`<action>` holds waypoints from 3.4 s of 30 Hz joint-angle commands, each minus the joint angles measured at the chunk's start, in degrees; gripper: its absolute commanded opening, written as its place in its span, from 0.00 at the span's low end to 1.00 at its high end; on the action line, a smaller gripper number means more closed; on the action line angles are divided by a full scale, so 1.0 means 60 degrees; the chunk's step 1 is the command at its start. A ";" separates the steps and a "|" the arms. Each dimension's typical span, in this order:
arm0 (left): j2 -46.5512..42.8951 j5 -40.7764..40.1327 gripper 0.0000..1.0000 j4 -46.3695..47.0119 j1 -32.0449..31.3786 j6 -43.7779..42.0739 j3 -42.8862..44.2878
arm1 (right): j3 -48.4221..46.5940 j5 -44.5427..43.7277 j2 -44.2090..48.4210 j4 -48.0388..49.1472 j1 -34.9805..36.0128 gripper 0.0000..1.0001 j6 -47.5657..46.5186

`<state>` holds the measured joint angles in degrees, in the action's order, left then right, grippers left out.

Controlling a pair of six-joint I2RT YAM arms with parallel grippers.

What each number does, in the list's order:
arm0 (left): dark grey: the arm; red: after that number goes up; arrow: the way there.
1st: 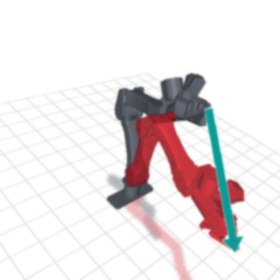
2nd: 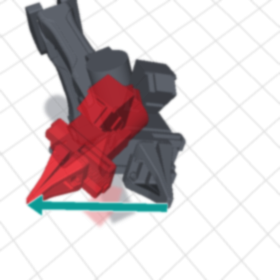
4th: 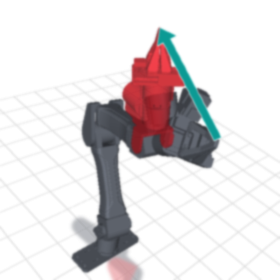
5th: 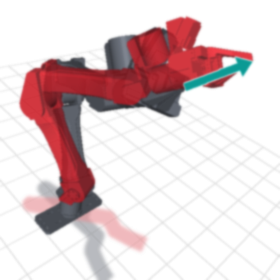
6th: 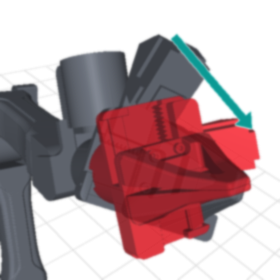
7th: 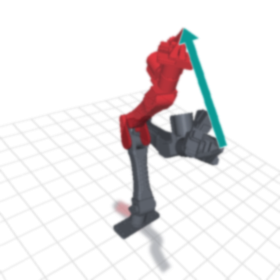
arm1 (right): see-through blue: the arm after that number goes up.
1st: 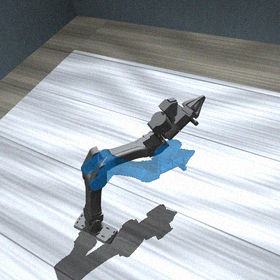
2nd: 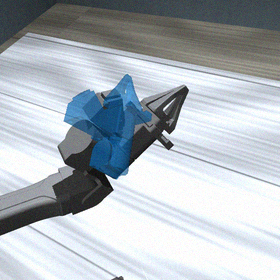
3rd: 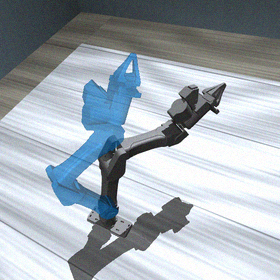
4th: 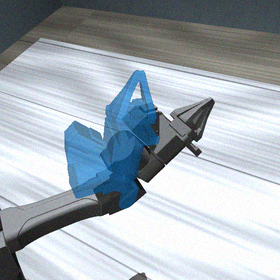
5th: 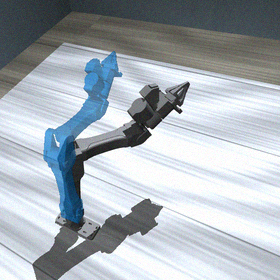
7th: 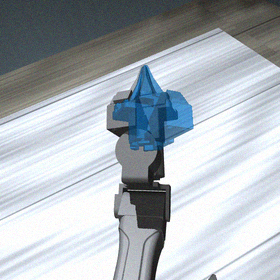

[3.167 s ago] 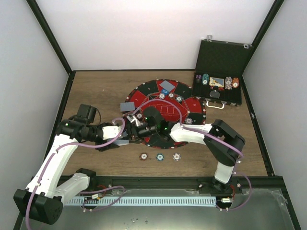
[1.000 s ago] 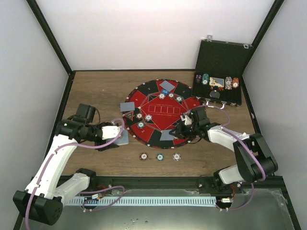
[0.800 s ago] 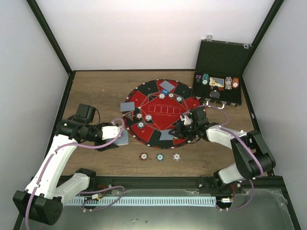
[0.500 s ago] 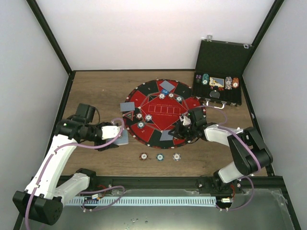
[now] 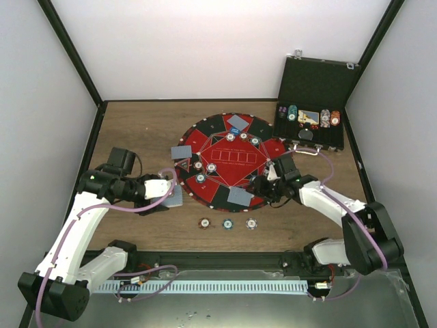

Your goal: Distribute texas hold em gaming equipment

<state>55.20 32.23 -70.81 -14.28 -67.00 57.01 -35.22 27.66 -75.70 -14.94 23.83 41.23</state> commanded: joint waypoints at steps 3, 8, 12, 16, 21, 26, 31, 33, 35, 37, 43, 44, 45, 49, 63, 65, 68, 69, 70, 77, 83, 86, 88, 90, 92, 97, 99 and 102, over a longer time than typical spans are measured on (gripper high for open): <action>-0.0030 0.0415 0.04 -0.0029 0.0022 -0.0215 0.0309 | -0.0933 -0.1435 0.0703 -0.2159 0.0057 0.52 -0.0731; -0.0030 0.0415 0.04 -0.0013 0.0022 -0.0202 0.0313 | -0.1576 -0.0140 0.1331 -0.1501 0.0541 0.67 -0.0057; -0.0030 0.0356 0.04 0.0001 0.0022 -0.0189 0.0285 | -0.2461 0.0663 0.1071 -0.0139 0.1849 0.80 0.0906; -0.0029 0.0367 0.04 0.0002 0.0020 -0.0142 0.0283 | -0.3187 0.1212 0.0322 0.1174 0.3008 0.84 0.1674; -0.0045 0.0384 0.04 -0.0002 0.0022 -0.0128 0.0283 | -0.3442 0.1624 -0.0411 0.2695 0.3868 0.85 0.2421; -0.0034 0.0398 0.04 0.0023 0.0022 -0.0127 0.0310 | -0.3721 0.1793 -0.1140 0.3309 0.4473 0.85 0.2550; -0.0041 0.0398 0.04 0.0017 0.0022 -0.0142 0.0308 | -0.4138 0.1841 -0.1855 0.3606 0.4963 0.84 0.2597; -0.0030 0.0400 0.04 0.0023 0.0022 -0.0142 0.0312 | -0.4285 0.1896 -0.2106 0.3843 0.5103 0.83 0.2679; -0.0041 0.0392 0.04 0.0017 0.0022 -0.0142 0.0307 | -0.4429 0.1943 -0.2393 0.3997 0.5236 0.83 0.2767; -0.0056 0.0398 0.04 -0.0005 0.0022 -0.0142 0.0312 | -0.4598 0.2004 -0.2667 0.4108 0.5329 0.82 0.2840; -0.0089 0.0385 0.04 -0.0012 0.0022 -0.0156 0.0321 | -0.4862 0.2147 -0.3280 0.4593 0.5442 0.77 0.3124; -0.0089 0.0382 0.04 -0.0028 0.0022 -0.0163 0.0326 | -0.4877 0.2147 -0.3350 0.4679 0.5446 0.76 0.3170; -0.0089 0.0385 0.04 -0.0032 0.0022 -0.0157 0.0327 | -0.4881 0.2132 -0.3430 0.4754 0.5446 0.75 0.3194; -0.0074 0.0385 0.04 -0.0045 0.0022 -0.0156 0.0348 | -0.4905 0.2157 -0.3730 0.4881 0.5443 0.72 0.3272; -0.0060 0.0413 0.04 -0.0062 0.0026 -0.0171 0.0419 | -0.3012 0.2141 -0.2946 0.5158 0.4643 0.62 0.3325; -0.0066 0.0411 0.04 -0.0043 0.0022 -0.0171 0.0411 | -0.2862 0.2143 -0.2727 0.5149 0.4563 0.61 0.3323; -0.0060 0.0409 0.04 -0.0036 0.0022 -0.0171 0.0407 | -0.2862 0.2095 -0.2482 0.5055 0.4524 0.57 0.3273; -0.0061 0.0412 0.04 -0.0042 0.0022 -0.0171 0.0414 | -0.2893 0.2067 -0.2410 0.4999 0.4524 0.54 0.3255; -0.0060 0.0407 0.04 -0.0040 0.0022 -0.0162 0.0409 | -0.2914 0.2025 -0.2348 0.4940 0.4524 0.52 0.3230; -0.0090 0.0396 0.04 -0.0048 0.0026 -0.0185 0.0382 | -0.3202 0.1941 -0.2224 0.4473 0.4608 0.64 0.2907; -0.0037 0.0468 0.04 -0.0054 0.0022 -0.0156 0.0400 | -0.4300 0.2131 -0.2913 0.4165 0.5102 0.74 0.2582; -0.0057 0.0459 0.04 -0.0063 0.0020 -0.0157 0.0399 | -0.4558 0.2406 -0.3370 0.4293 0.5172 0.74 0.2596; -0.0059 0.0427 0.04 -0.0091 0.0022 -0.0170 0.0400 | -0.4620 0.2530 -0.3572 0.4363 0.5174 0.74 0.2582; -0.0059 0.0400 0.04 -0.0099 0.0022 -0.0174 0.0400 | -0.4603 0.2552 -0.3711 0.4362 0.5179 0.73 0.2532; -0.0059 0.0382 0.04 -0.0109 0.0022 -0.0185 0.0399 | -0.4585 0.2634 -0.3818 0.4303 0.5137 0.71 0.2485; -0.0050 0.0418 0.04 -0.0115 0.0022 -0.0185 0.0465 | -0.4061 0.2699 -0.3708 0.4303 0.4776 0.66 0.2472; -0.0045 0.0420 0.04 -0.0125 0.0022 -0.0185 0.0500 | -0.3751 0.2706 -0.3564 0.4322 0.4605 0.64 0.2449; -0.0030 0.0429 0.04 -0.0129 0.0020 -0.0193 0.0530 | -0.3383 0.2685 -0.3334 0.4295 0.4428 0.60 0.2416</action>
<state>55.64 32.12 -71.57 -14.28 -67.16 57.71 -59.18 45.17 -97.14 14.52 53.04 56.77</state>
